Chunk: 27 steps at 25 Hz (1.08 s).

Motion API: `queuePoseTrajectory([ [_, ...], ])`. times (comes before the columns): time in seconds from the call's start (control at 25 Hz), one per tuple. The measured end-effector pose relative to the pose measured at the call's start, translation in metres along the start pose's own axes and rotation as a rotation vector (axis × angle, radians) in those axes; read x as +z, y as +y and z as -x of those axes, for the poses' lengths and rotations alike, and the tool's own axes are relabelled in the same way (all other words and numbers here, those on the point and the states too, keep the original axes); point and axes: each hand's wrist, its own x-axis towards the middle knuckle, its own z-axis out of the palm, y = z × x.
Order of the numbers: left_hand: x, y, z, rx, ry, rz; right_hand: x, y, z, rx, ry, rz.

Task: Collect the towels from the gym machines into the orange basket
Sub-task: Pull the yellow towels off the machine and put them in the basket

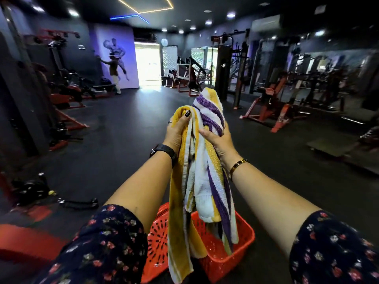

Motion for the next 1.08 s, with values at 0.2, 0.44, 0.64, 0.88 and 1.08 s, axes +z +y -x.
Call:
queuePoseTrajectory([
  [0.2,0.067,-0.032,-0.009,-0.071,-0.048,0.062,-0.071,-0.012,-0.006,-0.004,0.075,0.042],
  [0.44,0.119,-0.056,-0.046,-0.073,-0.144,0.068,-0.122,-0.018,-0.036,-0.037,0.15,0.056],
  [0.64,0.144,-0.083,-0.1,-0.099,-0.16,0.062,-0.153,-0.001,-0.088,-0.02,0.187,0.082],
  [0.88,0.165,-0.108,-0.163,-0.078,-0.193,0.031,-0.18,0.016,-0.147,-0.029,0.219,0.081],
  [1.08,0.183,-0.13,-0.211,-0.088,-0.16,0.028,-0.206,0.035,-0.197,-0.014,0.204,0.041],
])
